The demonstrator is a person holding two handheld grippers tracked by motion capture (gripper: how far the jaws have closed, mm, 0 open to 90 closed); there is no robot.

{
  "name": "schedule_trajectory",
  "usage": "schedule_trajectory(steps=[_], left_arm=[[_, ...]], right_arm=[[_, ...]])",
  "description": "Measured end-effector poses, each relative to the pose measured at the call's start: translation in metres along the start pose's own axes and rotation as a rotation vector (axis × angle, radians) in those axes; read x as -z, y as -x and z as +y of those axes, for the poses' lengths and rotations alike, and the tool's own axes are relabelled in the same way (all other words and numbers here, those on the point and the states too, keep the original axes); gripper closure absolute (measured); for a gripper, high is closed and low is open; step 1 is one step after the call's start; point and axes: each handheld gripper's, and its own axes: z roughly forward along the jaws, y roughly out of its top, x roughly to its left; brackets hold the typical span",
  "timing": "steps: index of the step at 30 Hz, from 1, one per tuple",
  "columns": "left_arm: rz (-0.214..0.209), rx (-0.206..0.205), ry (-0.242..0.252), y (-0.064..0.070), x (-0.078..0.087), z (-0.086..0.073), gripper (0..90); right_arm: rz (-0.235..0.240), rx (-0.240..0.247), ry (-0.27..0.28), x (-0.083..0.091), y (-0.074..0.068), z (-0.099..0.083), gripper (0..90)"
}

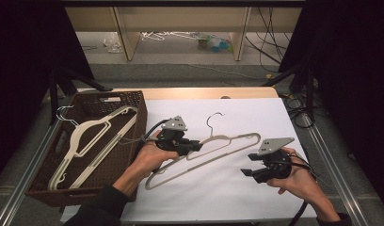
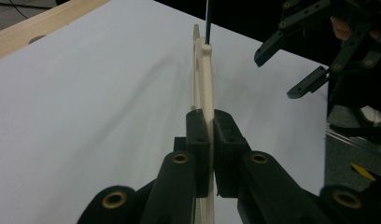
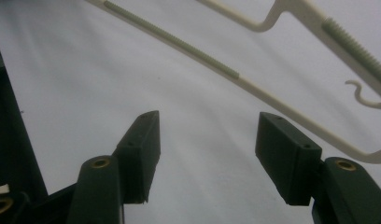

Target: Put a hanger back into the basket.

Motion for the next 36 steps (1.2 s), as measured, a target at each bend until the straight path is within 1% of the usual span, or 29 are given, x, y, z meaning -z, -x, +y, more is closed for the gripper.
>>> schedule_trajectory(steps=[1,3,4,5,6,7,8,9,10,12,13,14,15,16,18,19,20,21,22,24,25,26,27,29,32,33,34,35,36], left_arm=[[0.006,0.000,-0.003,0.001,0.004,0.002,85.9],[0.013,0.001,0.000,0.003,0.011,0.007,85.8],[0.018,0.001,-0.002,0.003,0.015,0.009,85.9],[0.011,0.006,0.002,0.003,0.017,0.011,85.9],[0.016,0.011,0.004,0.004,0.022,0.014,85.9],[0.018,0.008,0.004,0.005,0.025,0.016,85.9],[0.019,0.004,0.011,0.005,0.031,0.020,85.8],[0.026,0.002,0.011,0.005,0.035,0.023,85.8],[0.034,-0.003,0.015,0.005,0.042,0.027,85.8],[0.054,-0.008,0.033,0.005,0.055,0.033,85.8],[0.083,-0.015,0.052,0.003,0.071,0.038,85.9],[0.092,-0.028,0.061,0.001,0.080,0.039,85.9],[0.092,-0.028,0.061,0.001,0.080,0.039,85.9],[0.114,-0.025,0.076,-0.001,0.091,0.041,85.9],[0.141,-0.008,0.108,-0.007,0.108,0.041,85.9],[0.154,-0.005,0.120,-0.009,0.116,0.041,85.9],[0.160,-0.002,0.125,-0.012,0.121,0.041,85.9],[0.178,0.000,0.132,-0.016,0.131,0.039,85.9],[0.193,0.008,0.143,-0.019,0.138,0.038,85.9],[0.224,0.028,0.154,-0.028,0.152,0.033,85.9],[0.246,0.033,0.157,-0.032,0.158,0.030,85.9],[0.271,0.047,0.162,-0.040,0.168,0.023,85.9],[0.271,0.047,0.162,-0.040,0.168,0.023,85.9],[0.300,0.061,0.156,-0.048,0.177,0.015,85.9],[0.337,0.067,0.155,-0.060,0.189,0.001,85.9],[0.356,0.072,0.158,-0.063,0.194,-0.004,85.9],[0.379,0.076,0.177,-0.069,0.201,-0.012,85.9],[0.379,0.076,0.177,-0.069,0.201,-0.012,85.9],[0.390,0.081,0.187,-0.073,0.205,-0.017,85.9]], right_arm=[[-0.004,-0.004,0.021,-0.001,-0.001,-0.001,40.5],[-0.001,-0.017,0.022,0.001,-0.004,-0.004,40.1],[0.012,-0.012,0.015,0.003,-0.005,-0.007,40.0],[0.012,-0.012,0.015,0.003,-0.005,-0.007,40.0],[0.013,-0.013,0.022,0.003,-0.006,-0.008,39.8],[0.010,-0.019,0.034,0.002,-0.008,-0.010,39.3],[0.024,-0.019,0.032,0.001,-0.010,-0.013,38.4],[0.024,-0.019,0.032,0.001,-0.010,-0.013,38.4],[0.035,-0.011,0.024,0.001,-0.009,-0.015,38.4],[0.026,-0.015,0.034,-0.001,-0.010,-0.016,38.4],[0.041,-0.017,0.014,0.000,-0.010,-0.018,38.4],[0.038,-0.020,0.021,-0.001,-0.010,-0.018,38.4],[0.038,-0.020,0.021,-0.001,-0.010,-0.018,38.4],[0.033,-0.022,0.027,-0.003,-0.010,-0.020,37.9],[0.034,-0.024,0.026,-0.004,-0.010,-0.020,37.9],[0.030,-0.031,0.024,-0.005,-0.009,-0.021,37.9],[0.037,-0.025,0.016,-0.005,-0.008,-0.021,37.8],[0.039,-0.030,0.012,-0.006,-0.008,-0.021,37.7],[0.034,-0.030,0.029,-0.008,-0.009,-0.022,37.4],[0.033,-0.025,0.035,-0.008,-0.009,-0.022,36.9],[0.037,-0.038,0.035,-0.007,-0.009,-0.022,34.4],[0.035,-0.043,0.040,-0.007,-0.009,-0.022,34.1],[0.035,-0.043,0.040,-0.007,-0.009,-0.022,34.1],[0.028,-0.052,0.059,-0.007,-0.008,-0.023,33.5],[0.025,-0.061,0.068,-0.008,-0.008,-0.024,32.1],[0.033,-0.063,0.064,-0.008,-0.008,-0.024,32.0],[0.035,-0.058,0.058,-0.010,-0.009,-0.026,32.0],[0.035,-0.058,0.058,-0.010,-0.009,-0.026,32.0],[0.030,-0.059,0.061,-0.011,-0.009,-0.026,32.0]])
